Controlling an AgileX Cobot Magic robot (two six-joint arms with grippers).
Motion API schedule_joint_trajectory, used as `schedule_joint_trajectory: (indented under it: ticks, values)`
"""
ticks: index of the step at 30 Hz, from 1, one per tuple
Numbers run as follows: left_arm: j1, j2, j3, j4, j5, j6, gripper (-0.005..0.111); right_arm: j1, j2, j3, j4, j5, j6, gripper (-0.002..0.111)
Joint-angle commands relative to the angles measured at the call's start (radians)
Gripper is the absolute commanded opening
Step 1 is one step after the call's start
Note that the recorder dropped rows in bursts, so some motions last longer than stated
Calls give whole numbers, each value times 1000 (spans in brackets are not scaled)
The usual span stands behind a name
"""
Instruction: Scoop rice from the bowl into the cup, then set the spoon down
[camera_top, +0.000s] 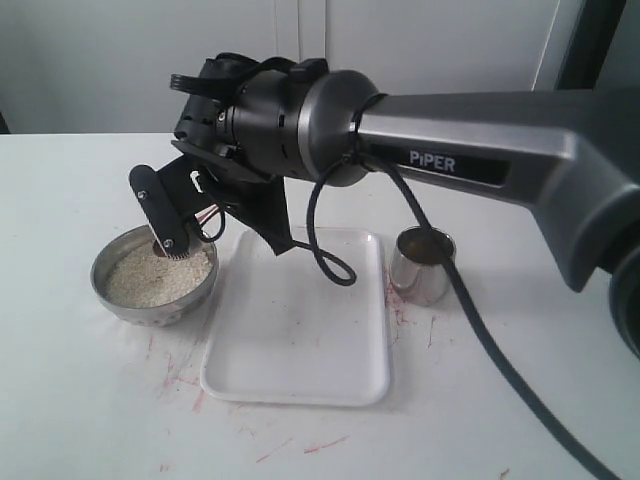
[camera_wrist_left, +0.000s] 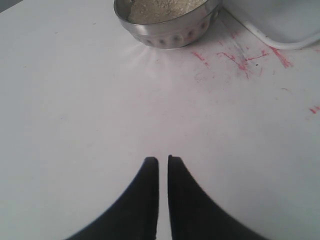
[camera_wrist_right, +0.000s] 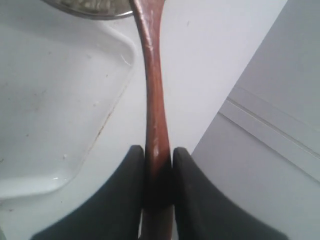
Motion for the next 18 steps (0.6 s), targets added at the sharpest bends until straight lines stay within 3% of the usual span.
schedule_joint_trajectory:
  ticks: [1,18]
  values:
    - [-7,-3,9,0,41,-6,14,21,-11,3,-37,14,2,0]
    - [-7,-3,9,0,41,-6,14,71,-1,3,-132,118,13,0]
